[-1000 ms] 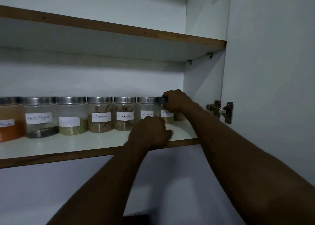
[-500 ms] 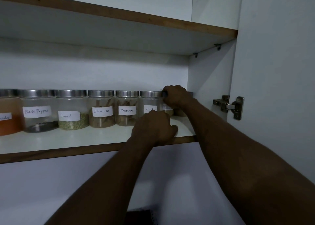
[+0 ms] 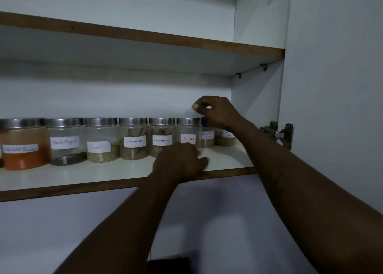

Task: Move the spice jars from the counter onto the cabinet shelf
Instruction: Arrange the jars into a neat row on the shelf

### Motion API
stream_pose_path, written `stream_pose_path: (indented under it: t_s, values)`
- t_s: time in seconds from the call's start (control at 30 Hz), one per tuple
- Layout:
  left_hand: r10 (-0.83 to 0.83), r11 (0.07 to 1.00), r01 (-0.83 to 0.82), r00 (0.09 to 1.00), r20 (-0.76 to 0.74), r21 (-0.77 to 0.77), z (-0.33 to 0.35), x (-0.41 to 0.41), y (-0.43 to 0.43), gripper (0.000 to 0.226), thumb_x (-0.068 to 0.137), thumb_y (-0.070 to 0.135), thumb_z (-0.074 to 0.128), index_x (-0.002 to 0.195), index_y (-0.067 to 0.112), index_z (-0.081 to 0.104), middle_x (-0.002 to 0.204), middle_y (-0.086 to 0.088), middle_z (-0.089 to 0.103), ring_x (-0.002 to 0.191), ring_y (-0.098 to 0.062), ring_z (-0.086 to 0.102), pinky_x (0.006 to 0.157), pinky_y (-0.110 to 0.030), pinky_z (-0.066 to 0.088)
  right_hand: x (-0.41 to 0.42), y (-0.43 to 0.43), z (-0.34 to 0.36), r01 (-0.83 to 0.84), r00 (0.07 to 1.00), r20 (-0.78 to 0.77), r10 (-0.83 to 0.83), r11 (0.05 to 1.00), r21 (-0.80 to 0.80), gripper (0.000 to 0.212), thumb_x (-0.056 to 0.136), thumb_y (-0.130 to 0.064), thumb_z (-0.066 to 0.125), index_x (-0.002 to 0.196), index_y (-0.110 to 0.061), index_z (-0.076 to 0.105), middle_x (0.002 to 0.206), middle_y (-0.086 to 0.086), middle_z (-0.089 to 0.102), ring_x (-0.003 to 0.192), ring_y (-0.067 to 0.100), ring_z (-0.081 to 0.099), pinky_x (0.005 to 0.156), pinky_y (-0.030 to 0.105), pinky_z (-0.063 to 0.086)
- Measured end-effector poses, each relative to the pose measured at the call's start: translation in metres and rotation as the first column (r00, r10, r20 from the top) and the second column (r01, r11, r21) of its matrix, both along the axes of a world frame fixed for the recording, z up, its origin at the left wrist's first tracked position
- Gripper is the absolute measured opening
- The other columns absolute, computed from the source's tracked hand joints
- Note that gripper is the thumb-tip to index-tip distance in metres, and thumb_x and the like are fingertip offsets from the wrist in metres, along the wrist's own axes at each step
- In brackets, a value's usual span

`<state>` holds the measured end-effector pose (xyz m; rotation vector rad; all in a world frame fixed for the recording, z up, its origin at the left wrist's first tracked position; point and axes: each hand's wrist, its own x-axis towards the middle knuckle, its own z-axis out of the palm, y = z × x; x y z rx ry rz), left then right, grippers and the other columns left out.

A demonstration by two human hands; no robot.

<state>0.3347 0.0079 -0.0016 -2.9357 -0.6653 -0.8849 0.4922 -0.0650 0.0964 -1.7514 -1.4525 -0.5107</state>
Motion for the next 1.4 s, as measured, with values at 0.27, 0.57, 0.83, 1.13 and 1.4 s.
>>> stream_pose_path:
  t_s: [0.27, 0.57, 0.83, 1.13, 1.4]
  values:
    - [0.135, 0.991, -0.134, 0.989, -0.066, 0.026, -0.002, -0.048, 0.031, 0.054, 0.087, 0.076, 0.042, 0.090, 0.027, 0.065, 0.092, 0.002, 0.069, 0.088, -0.019, 0.065, 0.080, -0.038, 0.056, -0.026, 0.022, -0.011, 0.140, 0.972, 0.212, -0.100, 0.972, -0.186, 0.040, 0.087, -0.044, 0.076, 0.120, -0.025, 0.065, 0.120, -0.003, 0.070, 0.104, 0.019, 0.065, 0.091, 0.042, 0.055]
    - [0.108, 0.994, -0.108, 0.994, -0.004, 0.006, -0.005, -0.055, 0.039, 0.046, 0.086, 0.074, 0.046, 0.076, 0.029, 0.048, 0.096, -0.001, 0.069, 0.094, -0.023, 0.065, 0.077, -0.036, 0.052, -0.013, 0.060, -0.022, 0.253, 0.959, 0.179, -0.221, 0.952, -0.175, 0.029, 0.091, -0.032, 0.069, 0.117, -0.026, 0.060, 0.113, 0.005, 0.070, 0.099, 0.027, 0.064, 0.084, 0.041, 0.054]
    - [0.111, 0.994, -0.111, 0.994, 0.015, 0.023, -0.005, -0.053, 0.040, 0.048, 0.086, 0.074, 0.047, 0.071, 0.028, 0.049, 0.088, 0.000, 0.065, 0.089, -0.021, 0.063, 0.068, -0.033, 0.042, -0.005, 0.092, -0.031, 0.296, 0.943, 0.208, -0.260, 0.941, -0.163, 0.030, 0.092, -0.020, 0.064, 0.120, -0.023, 0.054, 0.104, 0.009, 0.069, 0.086, 0.026, 0.060, 0.071, 0.036, 0.047]
    - [0.111, 0.994, -0.112, 0.993, 0.037, 0.018, -0.006, -0.052, 0.041, 0.046, 0.082, 0.074, 0.048, 0.076, 0.028, 0.053, 0.087, 0.000, 0.063, 0.092, -0.024, 0.064, 0.068, -0.033, 0.043, -0.005, 0.086, -0.036, 0.204, 0.976, 0.082, -0.199, 0.977, -0.057, 0.051, 0.097, -0.030, 0.061, 0.145, -0.021, 0.048, 0.138, 0.010, 0.064, 0.122, 0.033, 0.061, 0.100, 0.040, 0.047]
    - [0.100, 0.995, -0.100, 0.995, 0.025, -0.015, -0.005, -0.059, 0.040, 0.049, 0.080, 0.075, 0.046, 0.080, 0.027, 0.057, 0.096, -0.003, 0.068, 0.093, -0.024, 0.064, 0.072, -0.035, 0.048, -0.066, 0.066, -0.022, -0.026, 0.997, 0.070, 0.013, 0.980, 0.196, 0.030, 0.101, -0.050, 0.051, 0.109, -0.027, 0.068, 0.112, -0.008, 0.073, 0.100, 0.015, 0.066, 0.087, 0.038, 0.053]
